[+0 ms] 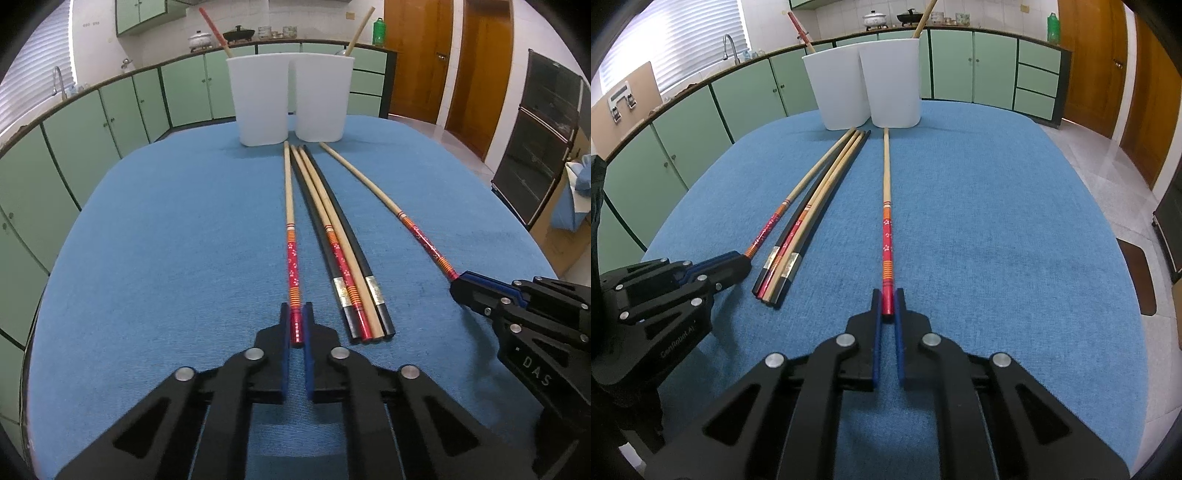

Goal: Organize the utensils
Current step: 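Grasp a red chopstick with the right tool while the left grasps another, then lift both red chopsticks and drop them into the white utensil holder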

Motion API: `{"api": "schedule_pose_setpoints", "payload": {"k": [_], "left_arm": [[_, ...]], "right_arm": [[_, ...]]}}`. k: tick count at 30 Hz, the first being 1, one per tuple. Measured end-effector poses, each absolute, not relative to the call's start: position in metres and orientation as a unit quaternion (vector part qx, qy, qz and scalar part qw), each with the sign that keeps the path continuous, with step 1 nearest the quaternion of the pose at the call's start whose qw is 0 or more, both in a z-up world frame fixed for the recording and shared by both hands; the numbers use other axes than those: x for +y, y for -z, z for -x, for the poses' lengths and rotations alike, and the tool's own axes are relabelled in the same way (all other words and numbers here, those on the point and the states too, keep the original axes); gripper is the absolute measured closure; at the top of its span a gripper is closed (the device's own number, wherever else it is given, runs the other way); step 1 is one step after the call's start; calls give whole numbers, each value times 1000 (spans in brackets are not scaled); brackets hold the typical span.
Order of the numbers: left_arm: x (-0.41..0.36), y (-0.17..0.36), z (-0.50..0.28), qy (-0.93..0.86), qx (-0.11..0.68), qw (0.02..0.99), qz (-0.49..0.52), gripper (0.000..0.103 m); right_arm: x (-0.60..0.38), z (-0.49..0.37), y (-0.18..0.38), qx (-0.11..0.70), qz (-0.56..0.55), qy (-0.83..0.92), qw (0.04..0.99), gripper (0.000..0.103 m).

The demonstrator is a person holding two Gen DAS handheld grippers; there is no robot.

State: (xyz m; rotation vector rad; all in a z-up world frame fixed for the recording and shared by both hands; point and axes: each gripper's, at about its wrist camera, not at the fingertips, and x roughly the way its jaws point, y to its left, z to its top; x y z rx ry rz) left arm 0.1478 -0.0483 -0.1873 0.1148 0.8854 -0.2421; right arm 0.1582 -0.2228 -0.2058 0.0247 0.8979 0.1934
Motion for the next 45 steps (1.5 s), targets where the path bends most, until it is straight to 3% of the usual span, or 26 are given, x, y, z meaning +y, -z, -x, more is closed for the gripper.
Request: {"api": "schedule_pose_setpoints", "payload": {"k": [12, 26, 45], "left_arm": [[-38, 162, -136, 112, 395, 911, -41, 97], [-24, 65, -131, 138, 312, 940, -22, 97], [-8, 18, -145, 145, 263, 954, -19, 97]], "right_arm": [[-230, -147, 184, 400, -26, -103, 910, 98], [-246, -147, 82, 296, -28, -116, 948, 98], [-245, -168, 39, 266, -38, -137, 953, 98]]}}
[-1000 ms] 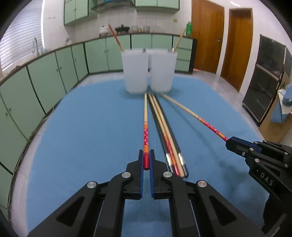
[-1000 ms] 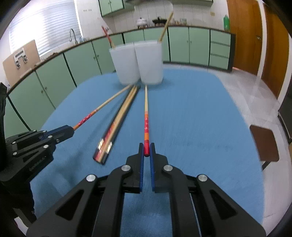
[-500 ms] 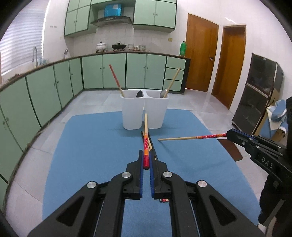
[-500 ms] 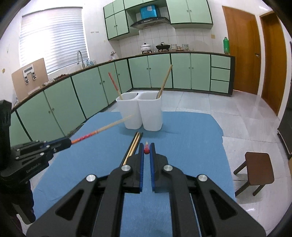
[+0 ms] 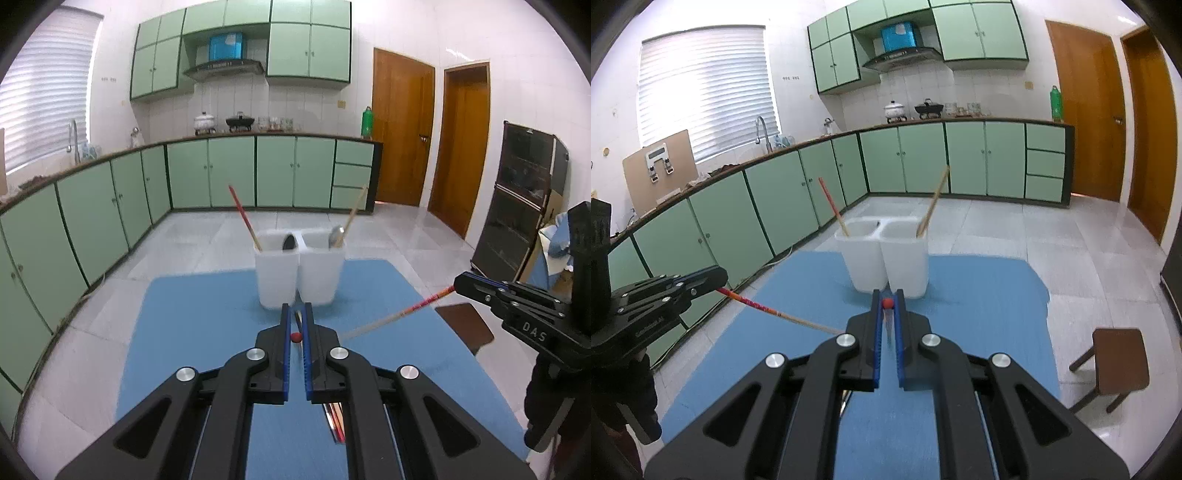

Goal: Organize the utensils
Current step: 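Lift both red chopsticks and drop them into the white utensil holder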

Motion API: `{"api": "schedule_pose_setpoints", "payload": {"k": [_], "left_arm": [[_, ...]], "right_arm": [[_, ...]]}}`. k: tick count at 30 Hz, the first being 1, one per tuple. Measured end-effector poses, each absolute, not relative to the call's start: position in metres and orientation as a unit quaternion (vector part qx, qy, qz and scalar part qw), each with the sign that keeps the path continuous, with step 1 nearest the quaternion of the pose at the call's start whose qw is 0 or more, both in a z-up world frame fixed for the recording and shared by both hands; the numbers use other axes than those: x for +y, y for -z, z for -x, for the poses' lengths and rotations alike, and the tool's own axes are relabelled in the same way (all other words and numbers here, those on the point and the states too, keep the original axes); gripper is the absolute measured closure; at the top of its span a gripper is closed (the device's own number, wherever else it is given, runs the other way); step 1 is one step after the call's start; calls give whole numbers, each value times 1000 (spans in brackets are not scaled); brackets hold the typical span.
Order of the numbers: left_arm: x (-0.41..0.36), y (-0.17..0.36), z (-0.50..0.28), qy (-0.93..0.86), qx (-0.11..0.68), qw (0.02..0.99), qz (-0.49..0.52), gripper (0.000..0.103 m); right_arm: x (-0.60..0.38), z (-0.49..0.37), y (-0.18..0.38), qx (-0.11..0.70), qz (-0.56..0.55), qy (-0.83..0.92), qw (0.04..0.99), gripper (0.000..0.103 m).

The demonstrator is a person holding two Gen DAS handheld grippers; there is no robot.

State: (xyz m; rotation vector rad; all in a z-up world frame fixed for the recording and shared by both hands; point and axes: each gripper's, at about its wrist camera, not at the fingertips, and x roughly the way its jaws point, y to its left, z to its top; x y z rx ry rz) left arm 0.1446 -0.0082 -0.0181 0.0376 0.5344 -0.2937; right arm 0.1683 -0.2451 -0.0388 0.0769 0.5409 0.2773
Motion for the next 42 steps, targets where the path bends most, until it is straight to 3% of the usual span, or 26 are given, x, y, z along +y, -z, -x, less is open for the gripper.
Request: {"api": "schedule_pose_setpoints", "payload": {"k": [24, 32, 42], "left_arm": [[-27, -112, -261, 156, 127, 980, -8, 98], [-45, -97, -318, 135, 124, 983, -20, 98], [-52, -34, -354, 137, 199, 970, -23, 97]], "right_arm": [[-246, -305, -112, 190, -29, -166, 967, 98], [-243, -359, -82, 221, -24, -143, 965, 98], [-224, -364, -36, 253, 9, -133, 958, 93]]}}
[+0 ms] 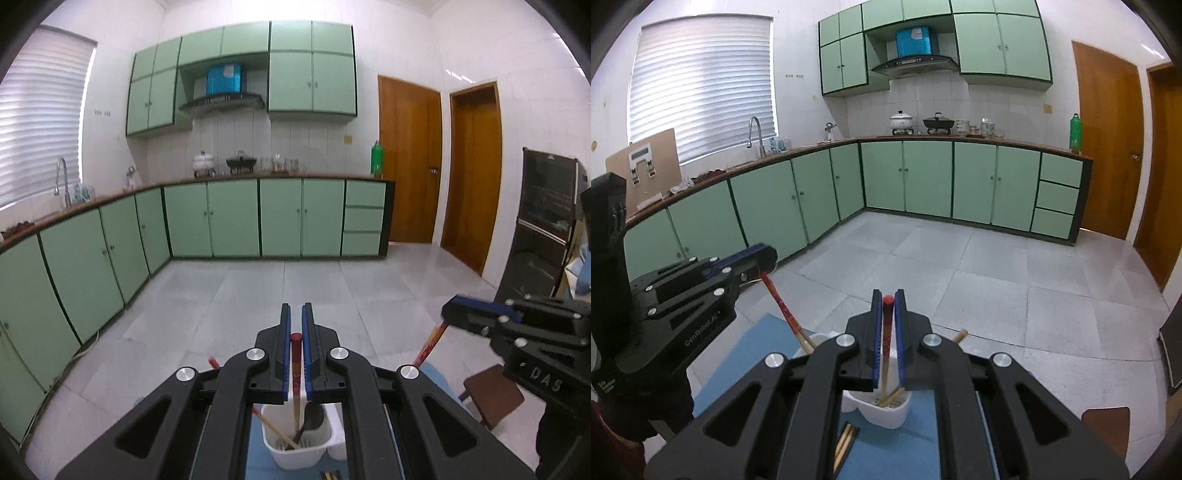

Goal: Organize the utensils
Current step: 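Lift both red chopsticks and drop them into the white utensil holder, then move both open tools back over the remaining chopsticks on the mat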

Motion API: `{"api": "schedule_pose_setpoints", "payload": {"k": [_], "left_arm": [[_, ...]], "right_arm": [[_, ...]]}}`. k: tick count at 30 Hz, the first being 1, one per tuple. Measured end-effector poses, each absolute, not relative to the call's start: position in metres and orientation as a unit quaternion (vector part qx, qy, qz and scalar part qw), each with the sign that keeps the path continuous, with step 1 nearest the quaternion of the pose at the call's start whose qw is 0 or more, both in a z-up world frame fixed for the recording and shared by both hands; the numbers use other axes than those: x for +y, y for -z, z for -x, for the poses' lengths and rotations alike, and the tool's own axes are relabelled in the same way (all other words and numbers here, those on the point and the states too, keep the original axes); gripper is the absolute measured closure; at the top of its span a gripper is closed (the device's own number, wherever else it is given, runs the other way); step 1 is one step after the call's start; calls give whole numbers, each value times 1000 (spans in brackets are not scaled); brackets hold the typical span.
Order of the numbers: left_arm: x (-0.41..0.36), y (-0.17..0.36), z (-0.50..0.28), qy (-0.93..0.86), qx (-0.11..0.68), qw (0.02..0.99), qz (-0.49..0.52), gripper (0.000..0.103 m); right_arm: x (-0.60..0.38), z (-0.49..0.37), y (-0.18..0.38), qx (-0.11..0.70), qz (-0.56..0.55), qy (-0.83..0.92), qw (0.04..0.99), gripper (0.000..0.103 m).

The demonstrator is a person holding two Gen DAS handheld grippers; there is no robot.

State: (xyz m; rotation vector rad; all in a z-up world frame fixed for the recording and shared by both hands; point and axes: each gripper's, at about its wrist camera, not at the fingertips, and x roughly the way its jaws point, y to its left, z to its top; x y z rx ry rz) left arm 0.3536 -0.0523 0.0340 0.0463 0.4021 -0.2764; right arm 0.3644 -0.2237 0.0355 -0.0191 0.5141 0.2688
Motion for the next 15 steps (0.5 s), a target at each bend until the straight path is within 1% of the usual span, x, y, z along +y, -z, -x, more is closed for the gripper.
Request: {"api": "schedule_pose_setpoints", "payload": {"k": [2, 3, 4, 5, 6, 7, 9, 10, 11, 12, 13, 14, 15], "left_arm": [[-49, -31, -351, 136, 203, 969, -23, 94], [-47, -30, -349, 137, 204, 969, -22, 91], [-45, -31, -344, 138, 202, 969, -20, 89], [-44, -32, -339, 137, 200, 970, -20, 84], [-42, -32, -335, 135, 199, 971, -20, 80], [-40, -32, -329, 133, 198, 971, -20, 78], [-37, -31, -318, 132, 199, 971, -17, 70], [-35, -29, -308, 129, 200, 971, -18, 67], [-34, -27, -300, 126, 200, 972, -18, 60], [-33, -26, -295, 122, 200, 972, -17, 53], [-30, -20, -283, 119, 201, 972, -12, 51], [-29, -16, -276, 121, 203, 972, -11, 50], [-27, -9, -267, 122, 208, 970, -10, 47]], "right_arm": [[-225, -357, -34, 246, 11, -129, 961, 81], [-227, -353, -33, 242, 11, -126, 962, 76], [-230, -348, -34, 235, 11, -120, 964, 67], [-233, -343, -34, 230, 9, -116, 966, 63], [-236, -339, -35, 226, 6, -113, 967, 62], [-240, -333, -34, 224, 3, -111, 968, 61], [-245, -322, -32, 221, -1, -103, 970, 55], [-248, -313, -30, 219, -4, -101, 971, 47], [-251, -306, -27, 217, -6, -98, 971, 39], [-253, -301, -25, 216, -6, -95, 972, 33], [-254, -293, -21, 213, -5, -89, 973, 23], [-255, -285, -16, 212, -2, -83, 974, 18], [-256, -276, -9, 213, 1, -80, 974, 16]]}}
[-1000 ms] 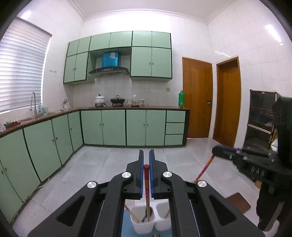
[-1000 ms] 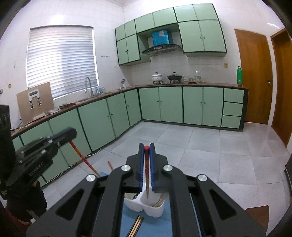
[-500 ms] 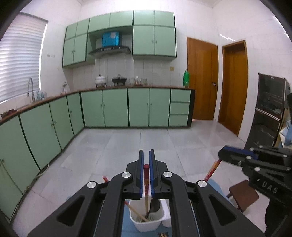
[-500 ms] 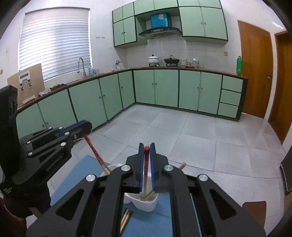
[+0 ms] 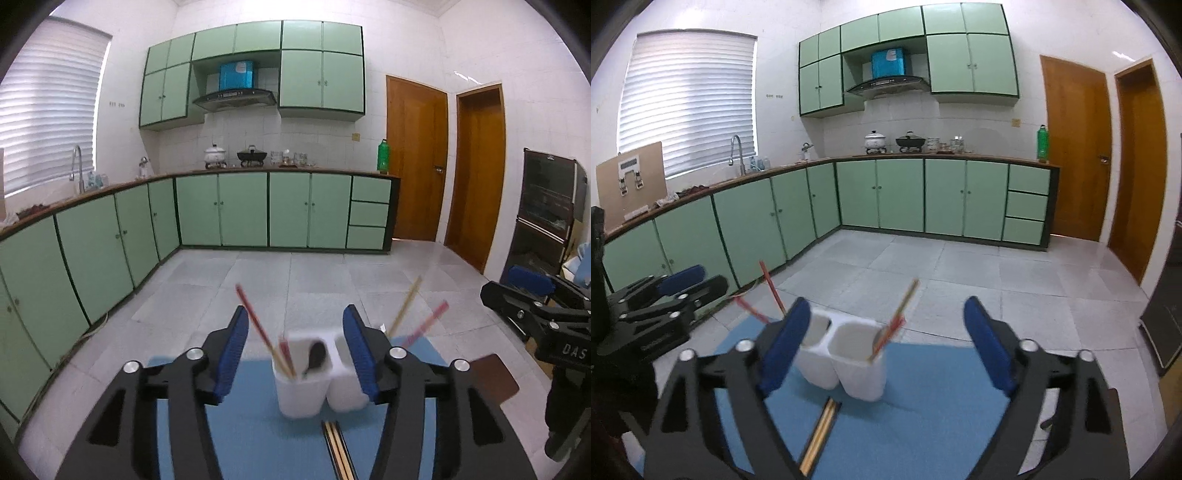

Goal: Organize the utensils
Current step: 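Move both open tools back over the remaining chopsticks on the mat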

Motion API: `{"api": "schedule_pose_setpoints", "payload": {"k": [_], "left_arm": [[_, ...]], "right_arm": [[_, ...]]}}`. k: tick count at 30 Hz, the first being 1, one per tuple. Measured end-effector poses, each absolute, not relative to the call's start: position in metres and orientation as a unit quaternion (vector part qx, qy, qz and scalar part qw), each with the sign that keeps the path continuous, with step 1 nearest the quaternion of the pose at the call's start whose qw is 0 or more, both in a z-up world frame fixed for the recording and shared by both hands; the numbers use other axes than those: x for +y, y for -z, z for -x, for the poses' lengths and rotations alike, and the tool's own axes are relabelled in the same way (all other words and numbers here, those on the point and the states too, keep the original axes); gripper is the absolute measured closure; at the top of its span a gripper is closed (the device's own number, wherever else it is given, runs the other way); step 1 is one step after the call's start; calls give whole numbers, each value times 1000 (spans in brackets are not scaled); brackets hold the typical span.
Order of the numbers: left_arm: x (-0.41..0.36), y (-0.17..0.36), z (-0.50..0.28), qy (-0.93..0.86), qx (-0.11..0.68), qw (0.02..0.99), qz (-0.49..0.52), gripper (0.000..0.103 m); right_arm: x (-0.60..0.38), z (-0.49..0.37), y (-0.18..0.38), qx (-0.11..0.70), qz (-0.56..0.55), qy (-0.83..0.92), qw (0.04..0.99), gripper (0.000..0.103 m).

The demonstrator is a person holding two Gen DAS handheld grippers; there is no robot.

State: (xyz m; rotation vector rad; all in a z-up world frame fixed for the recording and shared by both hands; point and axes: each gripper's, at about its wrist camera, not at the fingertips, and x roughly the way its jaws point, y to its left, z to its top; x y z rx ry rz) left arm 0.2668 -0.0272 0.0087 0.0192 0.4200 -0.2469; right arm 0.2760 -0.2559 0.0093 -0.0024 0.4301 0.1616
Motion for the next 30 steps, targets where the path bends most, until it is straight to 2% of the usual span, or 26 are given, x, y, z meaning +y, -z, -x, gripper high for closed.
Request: {"api": "schedule_pose_setpoints", "payload": {"k": [1, 8, 17, 30], "left_arm": [[-26, -3, -261, 121, 212, 970, -8, 45], [-18, 59, -217, 110, 265, 958, -8, 36], [0, 133, -180, 82, 346, 935, -9, 36], [14, 168, -166, 63, 398, 915, -14, 35]], "right_arm": [[-257, -269, -4, 215, 2, -79, 973, 13], [-256, -221, 57, 262, -18, -69, 962, 11], [-238, -189, 133, 337, -30, -62, 939, 10], [-201, -166, 184, 410, -23, -76, 909, 11]]}}
